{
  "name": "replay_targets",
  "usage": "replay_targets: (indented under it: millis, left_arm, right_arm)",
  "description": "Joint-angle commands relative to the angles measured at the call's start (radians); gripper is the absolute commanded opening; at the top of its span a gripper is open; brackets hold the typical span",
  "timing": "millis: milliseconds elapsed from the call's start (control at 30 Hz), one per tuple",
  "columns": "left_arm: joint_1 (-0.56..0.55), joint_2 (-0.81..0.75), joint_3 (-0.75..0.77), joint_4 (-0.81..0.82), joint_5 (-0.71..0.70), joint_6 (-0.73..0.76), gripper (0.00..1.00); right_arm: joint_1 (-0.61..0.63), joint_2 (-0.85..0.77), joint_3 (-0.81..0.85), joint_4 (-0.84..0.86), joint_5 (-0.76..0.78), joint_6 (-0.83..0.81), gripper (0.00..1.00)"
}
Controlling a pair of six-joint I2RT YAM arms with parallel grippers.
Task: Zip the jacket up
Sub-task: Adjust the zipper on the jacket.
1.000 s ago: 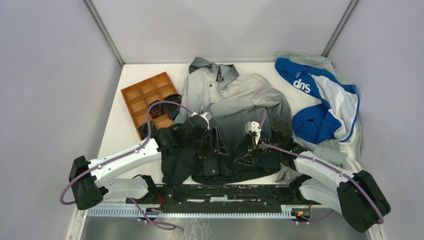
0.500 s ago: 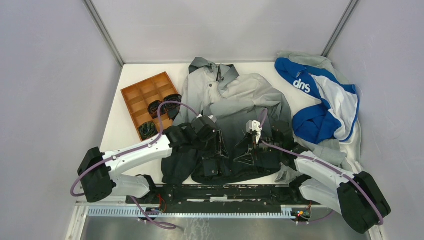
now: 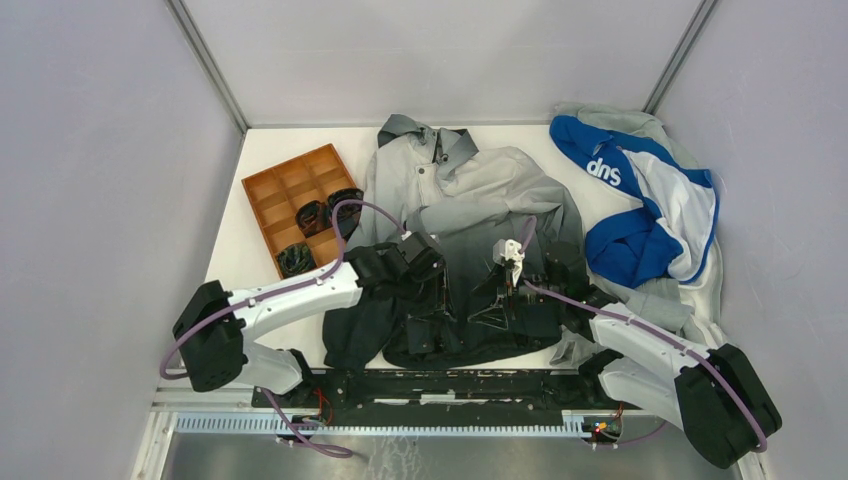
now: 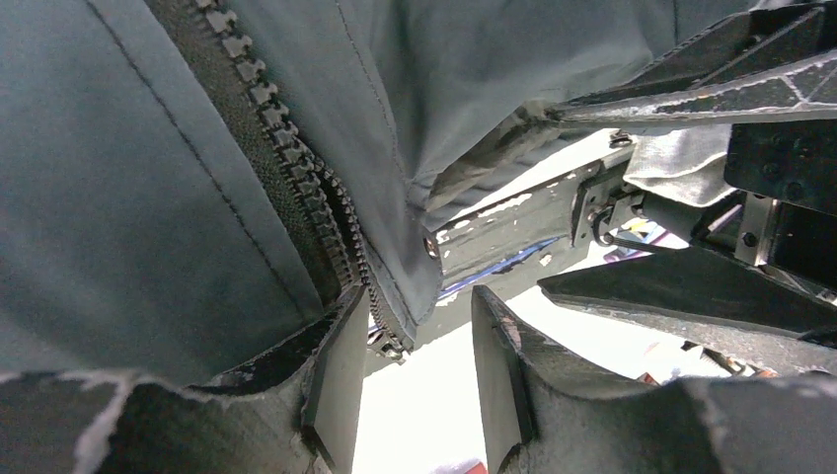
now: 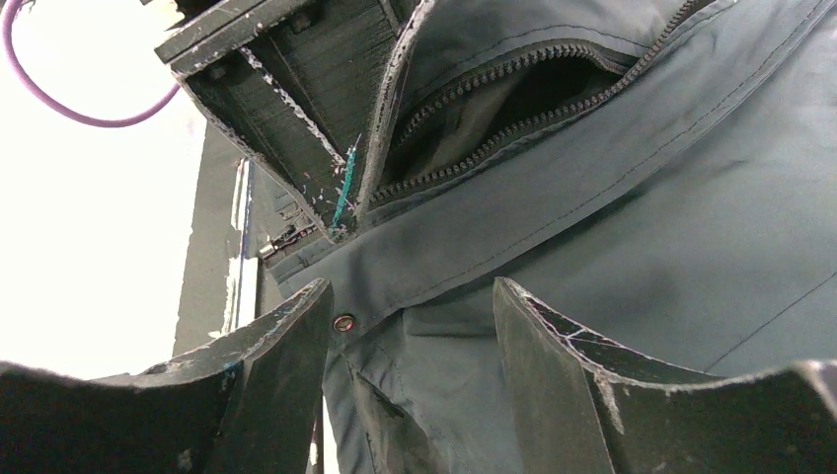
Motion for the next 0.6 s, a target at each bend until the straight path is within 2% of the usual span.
replay_targets:
  millis: [0,200,400,567]
  left_arm:
    - [-0.009,0.016,0.061,-0.075,-0.023,0.067,0.5]
    - [-0.013,0.035,0.071,-0.09,-0.014,0.071,0.51]
    - [-0.019,0.065,0.041,-0.018,0.031,0.058,0.48]
    - [-0.018,0.077,0.014,0.053,0.066,0.047,0.34]
  right_arm:
    - [-0.006,-0.018,-0.009,0.038,0.007,0.014,0.67]
    - [-0.006,-0.018,-0.01,0.05,0.007,0.024,0.67]
    - [-0.009,-0.021,-0.007,0.053,0.003,0.034,0.67]
    - [-0.014,-0.026,0.001,0.045,-0.005,0.038,0.66]
